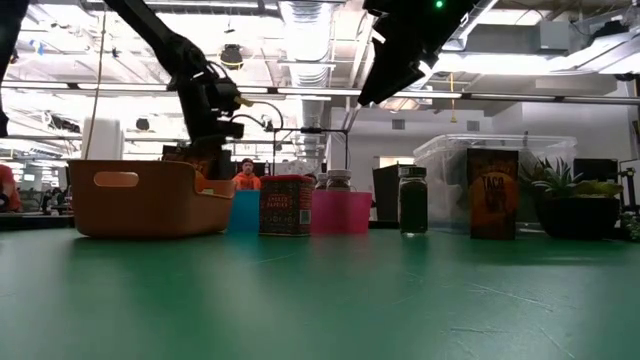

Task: Sort spices by type
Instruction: Put the bottom red seasoning can into the yellow bin, then put the red seasoning can into the yellow bin

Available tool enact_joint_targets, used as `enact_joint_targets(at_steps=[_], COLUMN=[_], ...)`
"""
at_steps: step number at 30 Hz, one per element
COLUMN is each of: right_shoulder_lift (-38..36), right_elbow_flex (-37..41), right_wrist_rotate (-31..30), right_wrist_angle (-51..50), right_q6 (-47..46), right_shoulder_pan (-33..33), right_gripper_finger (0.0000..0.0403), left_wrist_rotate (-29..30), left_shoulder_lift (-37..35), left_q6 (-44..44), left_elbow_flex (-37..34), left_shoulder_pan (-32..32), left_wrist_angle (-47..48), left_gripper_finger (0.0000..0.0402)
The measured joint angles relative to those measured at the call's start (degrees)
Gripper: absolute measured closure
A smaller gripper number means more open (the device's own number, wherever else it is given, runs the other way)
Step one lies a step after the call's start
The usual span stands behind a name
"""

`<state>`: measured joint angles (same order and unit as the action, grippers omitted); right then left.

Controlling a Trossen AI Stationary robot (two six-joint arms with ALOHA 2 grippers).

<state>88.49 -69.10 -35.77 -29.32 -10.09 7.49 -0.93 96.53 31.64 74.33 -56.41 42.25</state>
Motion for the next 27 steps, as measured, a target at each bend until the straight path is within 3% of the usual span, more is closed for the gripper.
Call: enact_joint_targets(at_steps=[8, 23, 27], right_shoulder_lift=[0.00, 0.00, 0.00], right_elbow_flex=[0.00, 0.00, 0.00], right_wrist_rotate=[0.00, -0.02, -0.02], right_wrist_angle=[-0.02, 0.04, 0.46], right_q6=[0.04, 0.25, 0.64], right_shoulder_pan=[0.00, 0.50, 0.57], right_gripper_finger=[0.0081, 0.0081, 0.0081], left_wrist_rotate=[-0.07, 1.57, 1.70], left_shoulder_lift=[0.14, 0.22, 0.22], left_q6=[2.41, -0.42, -2.23], left_elbow_flex=[2.42, 2.42, 2.42], left_shoulder_pan=[0.58, 0.90, 0.91], left_wrist_angle=[6.88, 6.20, 6.30], left_gripper_finger=[0.0163, 0.0162, 0.0138])
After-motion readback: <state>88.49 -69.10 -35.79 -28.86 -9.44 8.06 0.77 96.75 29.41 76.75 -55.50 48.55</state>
